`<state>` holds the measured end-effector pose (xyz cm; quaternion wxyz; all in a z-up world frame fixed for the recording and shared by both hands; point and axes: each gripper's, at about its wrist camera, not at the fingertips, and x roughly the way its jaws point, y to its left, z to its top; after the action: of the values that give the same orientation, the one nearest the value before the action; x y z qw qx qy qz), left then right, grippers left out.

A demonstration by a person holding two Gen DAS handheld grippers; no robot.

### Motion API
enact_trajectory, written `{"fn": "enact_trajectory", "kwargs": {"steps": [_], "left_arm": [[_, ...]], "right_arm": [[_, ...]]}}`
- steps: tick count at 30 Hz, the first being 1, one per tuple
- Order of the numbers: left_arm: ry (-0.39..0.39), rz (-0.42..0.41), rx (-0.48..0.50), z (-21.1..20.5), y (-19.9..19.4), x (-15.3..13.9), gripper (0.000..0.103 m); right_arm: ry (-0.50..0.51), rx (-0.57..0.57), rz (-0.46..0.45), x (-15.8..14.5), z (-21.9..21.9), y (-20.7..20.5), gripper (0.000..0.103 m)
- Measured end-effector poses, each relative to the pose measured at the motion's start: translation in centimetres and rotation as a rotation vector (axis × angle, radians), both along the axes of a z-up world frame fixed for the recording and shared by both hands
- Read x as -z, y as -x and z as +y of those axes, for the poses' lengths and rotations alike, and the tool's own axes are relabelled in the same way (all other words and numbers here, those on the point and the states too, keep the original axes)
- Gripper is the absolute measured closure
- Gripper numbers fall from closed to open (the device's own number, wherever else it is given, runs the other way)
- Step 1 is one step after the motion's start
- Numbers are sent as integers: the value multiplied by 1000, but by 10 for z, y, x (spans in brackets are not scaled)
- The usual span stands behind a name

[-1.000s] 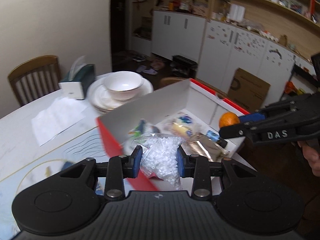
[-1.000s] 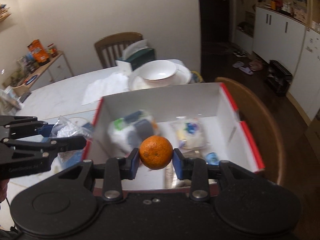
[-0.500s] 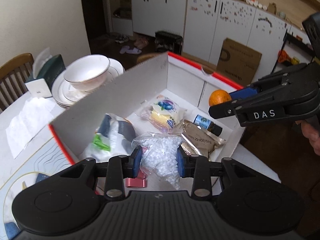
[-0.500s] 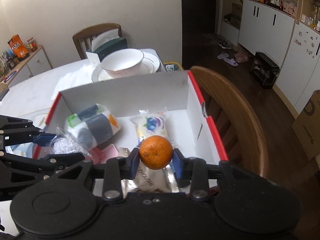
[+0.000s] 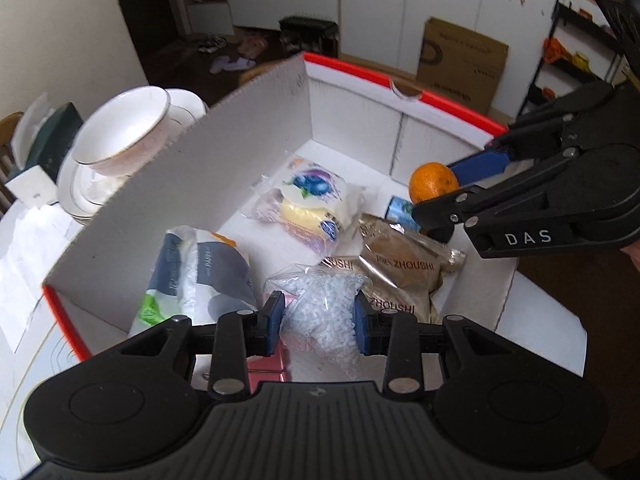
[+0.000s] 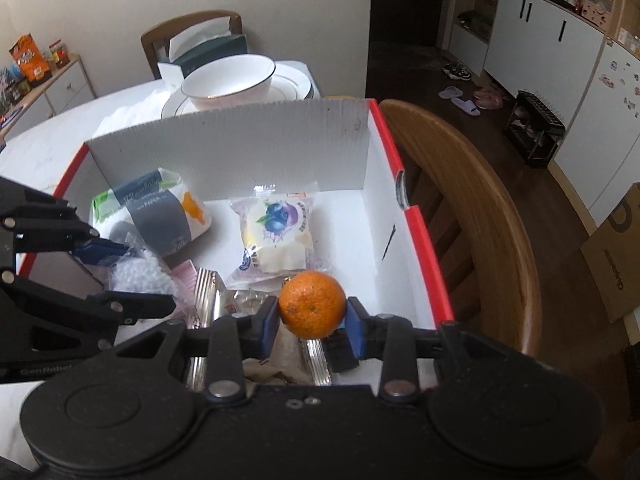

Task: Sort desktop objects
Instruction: 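Lower the granule bag and orange into the box and open both tools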

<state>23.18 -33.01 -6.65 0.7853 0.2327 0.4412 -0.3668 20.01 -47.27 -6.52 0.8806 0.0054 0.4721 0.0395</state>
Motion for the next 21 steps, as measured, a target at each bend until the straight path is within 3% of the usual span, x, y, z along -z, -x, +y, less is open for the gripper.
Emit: {"fn": "enact_trajectory", "kwargs": {"steps": [4,8,14,21], "left_arm": [[-51,-4,52,-7,0,8,70],[-78,56,50,-5,-9,17,70],[-79,133,46,1,-16,25,68],[-78,153,46,1,-18,26,68]], "right_arm": [[5,-13,32,6,2,-4,69],[-11,-45,65,10,7,-9,69],[-11,-49,102,16,9,-13,69],[0,-52,106,19,11,-14,67]]}}
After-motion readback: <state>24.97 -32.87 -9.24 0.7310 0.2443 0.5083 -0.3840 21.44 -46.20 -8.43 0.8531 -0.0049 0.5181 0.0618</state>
